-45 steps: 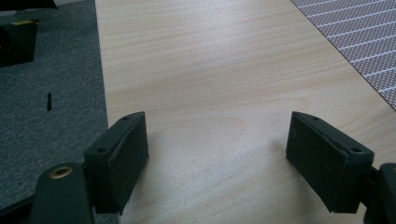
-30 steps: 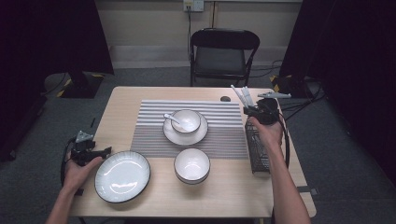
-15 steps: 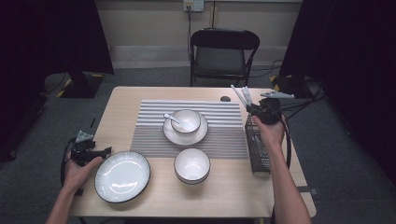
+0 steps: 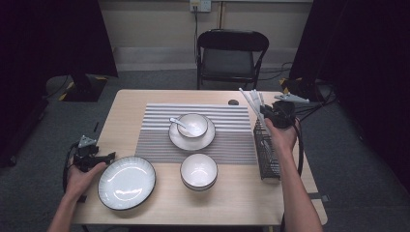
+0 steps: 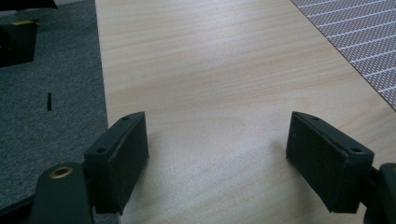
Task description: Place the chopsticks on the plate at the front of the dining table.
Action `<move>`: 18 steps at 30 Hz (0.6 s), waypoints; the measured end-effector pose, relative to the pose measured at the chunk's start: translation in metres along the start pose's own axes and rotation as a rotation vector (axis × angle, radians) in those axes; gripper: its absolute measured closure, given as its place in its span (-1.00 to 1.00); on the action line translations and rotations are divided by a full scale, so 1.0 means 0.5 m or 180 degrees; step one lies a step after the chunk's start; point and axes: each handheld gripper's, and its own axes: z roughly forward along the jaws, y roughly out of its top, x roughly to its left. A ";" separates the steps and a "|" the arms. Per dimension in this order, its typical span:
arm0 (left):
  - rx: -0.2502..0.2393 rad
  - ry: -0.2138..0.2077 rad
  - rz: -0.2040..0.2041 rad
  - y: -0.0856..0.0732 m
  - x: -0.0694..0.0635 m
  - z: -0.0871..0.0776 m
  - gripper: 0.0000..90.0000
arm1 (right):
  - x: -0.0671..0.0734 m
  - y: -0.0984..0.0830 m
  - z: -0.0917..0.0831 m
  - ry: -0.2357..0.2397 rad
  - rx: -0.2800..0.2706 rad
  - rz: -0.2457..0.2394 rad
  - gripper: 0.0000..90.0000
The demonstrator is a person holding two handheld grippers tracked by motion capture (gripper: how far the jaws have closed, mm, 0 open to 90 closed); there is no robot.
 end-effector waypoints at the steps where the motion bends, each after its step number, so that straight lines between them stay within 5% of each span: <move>1: 0.0000 0.0001 0.0000 0.000 0.000 0.000 -0.54 | 0.000 0.000 -0.001 -0.0031 -0.0009 0.0006 0.81; 18: 0.0001 -0.0001 0.0005 0.000 0.000 0.000 -0.54 | -0.010 0.007 -0.012 -0.0261 -0.0136 0.0002 0.87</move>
